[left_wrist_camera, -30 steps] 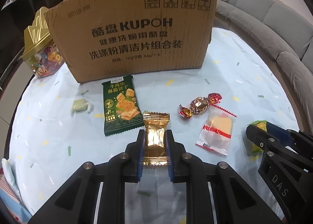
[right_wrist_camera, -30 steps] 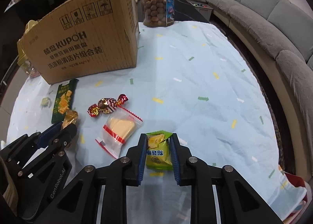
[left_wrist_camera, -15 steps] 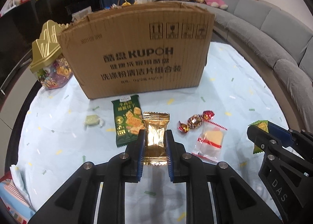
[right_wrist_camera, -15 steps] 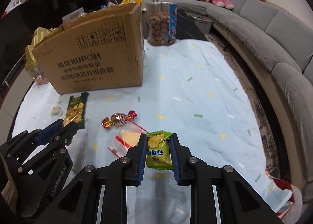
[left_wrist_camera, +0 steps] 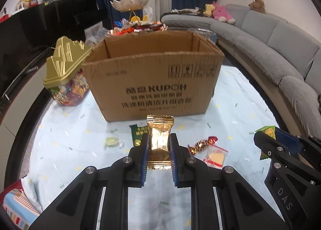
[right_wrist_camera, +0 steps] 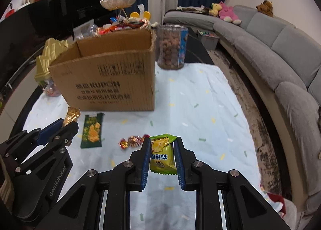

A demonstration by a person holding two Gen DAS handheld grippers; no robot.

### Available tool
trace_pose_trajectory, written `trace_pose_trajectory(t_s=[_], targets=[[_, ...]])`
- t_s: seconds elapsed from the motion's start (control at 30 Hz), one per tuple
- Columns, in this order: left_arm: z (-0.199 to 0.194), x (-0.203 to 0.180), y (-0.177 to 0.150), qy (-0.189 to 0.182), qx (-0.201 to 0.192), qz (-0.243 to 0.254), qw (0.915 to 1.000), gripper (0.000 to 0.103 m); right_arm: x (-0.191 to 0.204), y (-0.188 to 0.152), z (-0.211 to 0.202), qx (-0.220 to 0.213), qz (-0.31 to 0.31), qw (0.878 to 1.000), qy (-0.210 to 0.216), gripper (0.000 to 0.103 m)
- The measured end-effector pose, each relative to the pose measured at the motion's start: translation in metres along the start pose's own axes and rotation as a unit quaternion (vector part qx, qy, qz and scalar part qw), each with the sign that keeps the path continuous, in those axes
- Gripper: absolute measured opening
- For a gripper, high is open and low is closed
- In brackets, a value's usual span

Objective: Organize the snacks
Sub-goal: 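Lift both held snacks and carry them over the cardboard box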

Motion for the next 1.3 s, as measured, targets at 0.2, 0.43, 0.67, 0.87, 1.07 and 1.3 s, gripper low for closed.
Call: trace_pose_trajectory(t_s=[0.2, 0.43, 0.67, 0.87, 1.07, 1.3], targets=[[-0.01, 0.018, 0.019, 0.009, -0.016, -0.017, 0.9997, 0.02, 0.014, 0.019, -0.012, -0.018, -0.012, 1.0, 0.006, 0.025], [-0.02, 0.036, 0.04, 0.019, -0.032, -0.026, 0.9989, 0.02, 0.031, 0.038, -0.021, -0.034, -0.025, 0.999, 0.017, 0.025], [-0.023, 0.047, 0.052, 0.029, -0.042, -0.025, 0.9984, 0.02, 0.042, 0.057, -0.026, -0.046, -0.032, 0.998, 0.022, 0.025], [-0.029, 0.053, 0.067, 0.03, -0.05, -0.027, 0.9979, 0.02, 0.05, 0.076, -0.029, -0.058, -0.037, 0.997, 0.026, 0.025], [-0.032, 0.06, 0.083, 0.032, -0.057, -0.027, 0.9975, 0.02, 0.059, 0.098, -0.033, -0.07, -0.043, 0.996, 0.03, 0.025], [-0.034, 0.07, 0.104, 0.033, -0.065, -0.029, 0.997, 0.02, 0.066, 0.122, -0.035, -0.083, -0.049, 0.995, 0.033, 0.025]])
Point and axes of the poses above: each gripper's, at about its wrist camera, not at the fingertips, and z roughly the way its jaws point, x to its left, y to its top, the point moved 4 cm from there along z, roughly the way its jaws point, and after that the axes turned 12 degrees about y, right-handed, at the moved point
